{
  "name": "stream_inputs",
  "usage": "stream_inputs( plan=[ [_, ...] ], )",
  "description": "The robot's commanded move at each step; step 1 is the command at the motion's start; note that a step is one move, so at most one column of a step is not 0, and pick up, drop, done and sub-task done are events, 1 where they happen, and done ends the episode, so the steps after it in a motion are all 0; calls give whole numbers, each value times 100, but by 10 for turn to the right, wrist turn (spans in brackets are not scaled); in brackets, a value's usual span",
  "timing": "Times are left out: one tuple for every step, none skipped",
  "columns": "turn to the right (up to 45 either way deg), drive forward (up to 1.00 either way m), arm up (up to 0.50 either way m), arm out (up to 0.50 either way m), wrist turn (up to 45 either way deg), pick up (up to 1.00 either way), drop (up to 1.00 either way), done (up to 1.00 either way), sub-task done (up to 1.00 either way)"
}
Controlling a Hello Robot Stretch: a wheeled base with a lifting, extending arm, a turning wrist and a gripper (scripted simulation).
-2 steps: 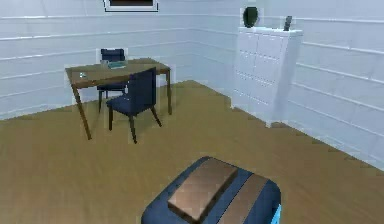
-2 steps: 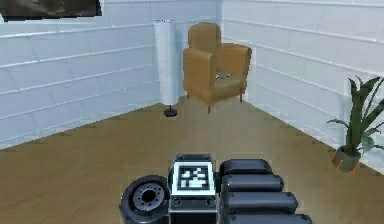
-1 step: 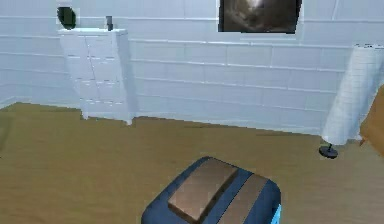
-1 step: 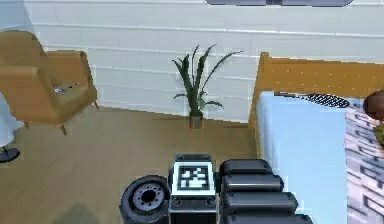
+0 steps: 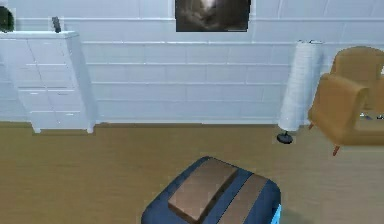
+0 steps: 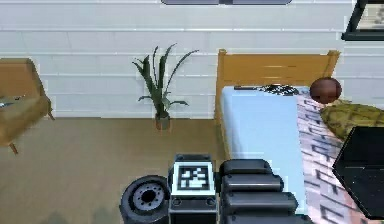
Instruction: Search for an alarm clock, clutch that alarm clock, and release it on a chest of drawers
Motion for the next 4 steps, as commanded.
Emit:
stream_inputs(
  plan=[
    [0,25,0,0,0,0,0,0,0],
    [-450,0,0,0,0,0,0,0,0],
    [-240,0,0,0,0,0,0,0,0],
    [0,10,0,0,0,0,0,0,0]
  ],
)
